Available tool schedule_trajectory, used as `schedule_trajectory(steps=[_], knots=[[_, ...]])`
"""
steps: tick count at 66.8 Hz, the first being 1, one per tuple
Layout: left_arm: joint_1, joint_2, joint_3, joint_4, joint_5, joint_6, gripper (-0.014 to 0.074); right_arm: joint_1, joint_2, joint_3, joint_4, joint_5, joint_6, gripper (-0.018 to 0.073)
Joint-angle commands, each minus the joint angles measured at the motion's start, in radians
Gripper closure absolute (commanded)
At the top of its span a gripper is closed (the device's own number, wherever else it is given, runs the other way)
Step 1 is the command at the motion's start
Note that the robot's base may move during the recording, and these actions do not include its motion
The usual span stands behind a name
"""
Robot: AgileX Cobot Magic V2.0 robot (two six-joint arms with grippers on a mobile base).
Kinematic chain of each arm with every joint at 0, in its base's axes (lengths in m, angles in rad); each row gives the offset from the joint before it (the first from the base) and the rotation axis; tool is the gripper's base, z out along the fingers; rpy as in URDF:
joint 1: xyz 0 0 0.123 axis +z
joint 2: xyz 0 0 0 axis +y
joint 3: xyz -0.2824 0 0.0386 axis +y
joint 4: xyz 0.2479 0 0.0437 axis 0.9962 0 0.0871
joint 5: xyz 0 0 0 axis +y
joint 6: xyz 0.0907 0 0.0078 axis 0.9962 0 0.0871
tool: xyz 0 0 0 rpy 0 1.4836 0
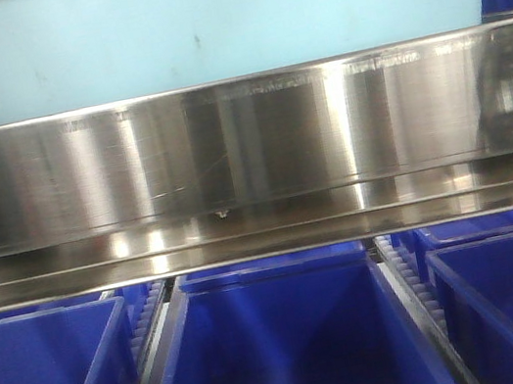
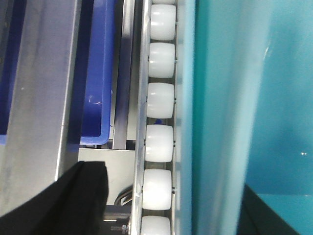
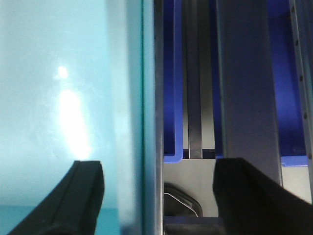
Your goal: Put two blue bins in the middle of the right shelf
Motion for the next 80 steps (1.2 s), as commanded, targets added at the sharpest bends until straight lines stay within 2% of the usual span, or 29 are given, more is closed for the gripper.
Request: schedule_trajectory(steps=[1,62,68,72,80], knots=[[-0.001,0.000,0.004,-0.008,-0.002,-0.002,0.0279,0.000,-0.011,-0.002,-0.009,-0.006,-0.010,0.0198],[-0.001,0.000,-0.026,-0.006,-0.002,-0.002,0.0279,0.000,-0.019,-0.016,-0.006,-0.006,-0.010,0.0204],[-0.001,0.000,-0.026,-0.006,-0.002,-0.002,0.0310,0.000,-0.019,-0.016,-0.006,-0.006,-0.010,0.0277],[-0.001,0.000,-0.026,-0.008,-0.002,-0.002,0.0407,0.000,-0.019,-0.016,-0.006,-0.006,-0.010,0.0369],[-0.001,0.001,-0.026,-0.026,-0.002,0.000,0.0636,0.000,-0.019,-0.016,-0.001,-0.006,-0.029,0.0638]])
